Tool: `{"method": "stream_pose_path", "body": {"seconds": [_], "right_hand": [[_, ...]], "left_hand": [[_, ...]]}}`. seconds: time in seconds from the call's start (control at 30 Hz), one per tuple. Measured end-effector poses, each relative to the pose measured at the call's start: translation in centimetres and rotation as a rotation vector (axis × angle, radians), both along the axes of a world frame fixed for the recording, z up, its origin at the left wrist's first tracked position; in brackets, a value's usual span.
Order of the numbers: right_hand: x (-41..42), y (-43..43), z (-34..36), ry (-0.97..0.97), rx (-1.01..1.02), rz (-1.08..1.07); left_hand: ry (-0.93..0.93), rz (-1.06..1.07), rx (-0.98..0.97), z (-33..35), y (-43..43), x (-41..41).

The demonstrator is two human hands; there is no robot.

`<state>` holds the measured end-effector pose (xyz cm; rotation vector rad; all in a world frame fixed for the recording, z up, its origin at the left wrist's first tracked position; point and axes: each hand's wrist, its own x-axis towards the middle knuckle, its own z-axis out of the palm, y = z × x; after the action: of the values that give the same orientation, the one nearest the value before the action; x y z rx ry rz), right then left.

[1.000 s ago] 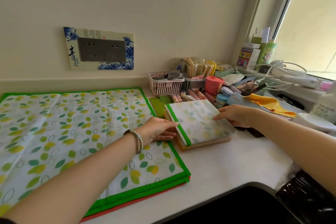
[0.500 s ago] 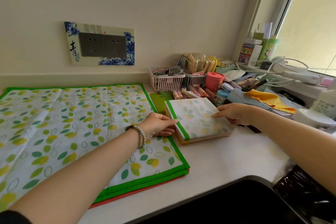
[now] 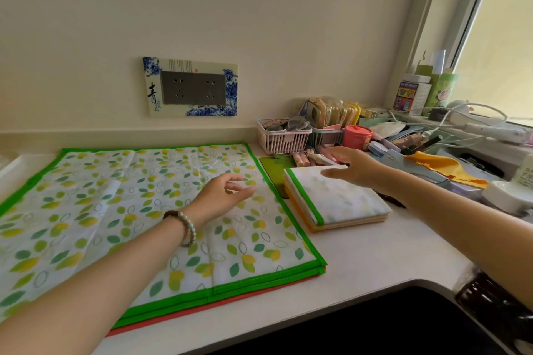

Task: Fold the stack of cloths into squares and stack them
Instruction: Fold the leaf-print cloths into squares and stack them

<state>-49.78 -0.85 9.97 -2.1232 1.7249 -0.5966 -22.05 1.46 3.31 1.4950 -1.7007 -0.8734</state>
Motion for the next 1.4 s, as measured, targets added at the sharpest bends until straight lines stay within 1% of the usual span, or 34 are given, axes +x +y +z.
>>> {"method": "stream_pose_path", "body": {"seconds": [0.03,0.13,0.27,0.37,0.47,0.67,0.8,0.9,1.07,1.2,1.27,1.4], "right_hand": [[1.3,0.5,-0.2,-0.031,0.001,0.033],[5.8,2.4,-1.6,-0.008,-0.031,0.135],[11.3,5.0,-4.9,-0.004,-0.013,0.286],[14.4,7.0,-6.9,-0.056,0.014,0.358],[16.8,9.0,-7.7,-0.026,0.057,0.451],[18.3,11.2,-7.8,0.048,0.132,0.627],[18.2,11.6,-7.7,0.133,0.165,0.668],[18.1,11.6,-7.6,0.128,0.185,0.682],[18.0,11.6,-7.3,0.165,0.187,0.704],[17.9,11.6,-6.3,0.189,0.217,0.724],[17.9,11.5,-5.8,0.196,0.234,0.734],[18.0,10.9,-5.1,0.212,0.213,0.73]], "left_hand": [[-0.057,-0.002,0.01,0.0,0.5,1.1],[-0.217,-0.027,0.049,-0.2,2.7,4.2],[-0.414,-0.101,0.143,-0.7,6.4,8.6],[-0.571,-0.157,0.151,-0.9,9.1,11.7],[-0.695,-0.197,0.15,-1.0,11.3,14.5],[-0.731,-0.236,0.228,-1.0,14.3,17.9],[-0.714,-0.256,0.226,-1.0,15.0,18.2],[-0.711,-0.267,0.224,-0.9,15.3,18.0],[-0.62,-0.274,0.226,-0.3,15.7,17.9],[-0.506,-0.29,0.215,0.6,16.0,17.7],[-0.525,-0.294,0.201,1.0,16.0,17.8],[-0.624,-0.337,0.237,1.5,16.1,17.9]]}}
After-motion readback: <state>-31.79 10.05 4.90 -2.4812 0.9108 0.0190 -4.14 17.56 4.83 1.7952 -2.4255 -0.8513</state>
